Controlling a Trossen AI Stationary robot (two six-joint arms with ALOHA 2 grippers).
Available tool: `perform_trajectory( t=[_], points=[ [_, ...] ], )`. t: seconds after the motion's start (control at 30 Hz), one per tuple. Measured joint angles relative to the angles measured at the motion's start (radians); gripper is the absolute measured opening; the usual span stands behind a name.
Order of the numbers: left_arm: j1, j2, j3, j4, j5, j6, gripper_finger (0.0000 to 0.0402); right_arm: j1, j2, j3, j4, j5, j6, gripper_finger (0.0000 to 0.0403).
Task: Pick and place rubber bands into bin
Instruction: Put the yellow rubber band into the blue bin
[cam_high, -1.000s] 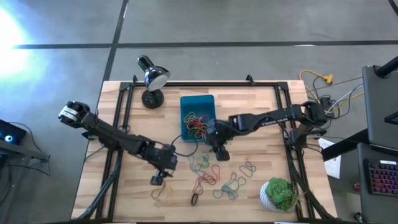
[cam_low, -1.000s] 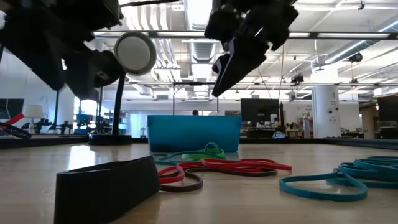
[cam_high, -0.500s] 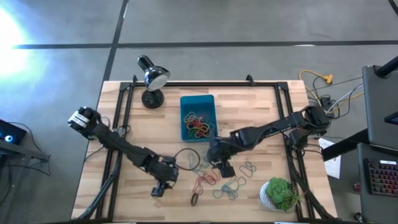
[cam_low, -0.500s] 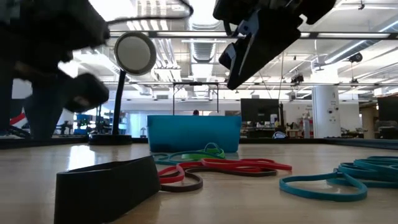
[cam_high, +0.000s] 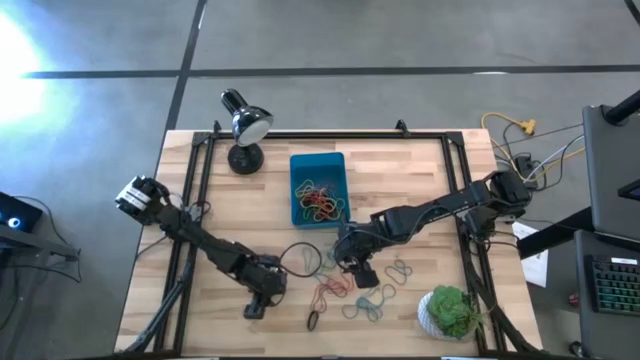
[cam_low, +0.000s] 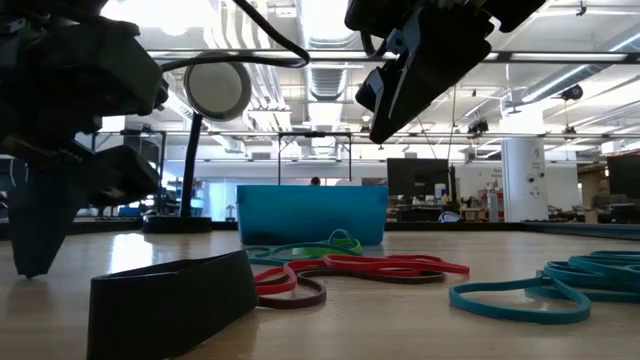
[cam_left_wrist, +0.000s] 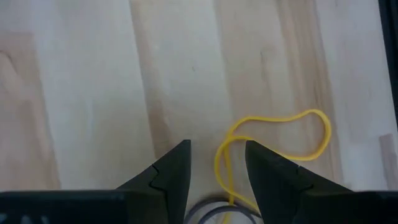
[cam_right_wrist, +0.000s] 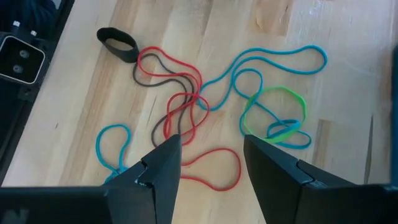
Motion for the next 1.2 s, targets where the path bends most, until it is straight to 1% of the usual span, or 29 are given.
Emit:
perform_trajectory(
  t=[0.23, 0.47, 0.83, 0.93, 1.2],
  points=[
    [-0.026, 0.000, 0.001, -0.004, -0.004, 0.000, 0.0138, 0.000, 0.000, -0.002, 0.002, 0.000, 0.004, 0.0169],
    [-0.047, 0.000, 0.005, -0.048, -0.067, 0.001, 0.0138, 0.000, 0.000, -0.002, 0.014, 0.000, 0.000, 0.0169],
    [-0.055, -0.001, 0.002, -0.056, -0.143, 0.037, 0.0135, 0.000, 0.000, -0.002, 0.017, 0.000, -0.001, 0.0169],
    [-0.057, 0.000, 0.001, -0.056, -0.149, 0.037, 0.0115, 0.000, 0.000, -0.002, 0.017, 0.000, 0.000, 0.0169],
    [-0.074, 0.001, -0.001, -0.049, -0.133, 0.035, 0.0031, 0.000, 0.000, -0.002, 0.016, 0.000, 0.002, 0.0169]
  ],
)
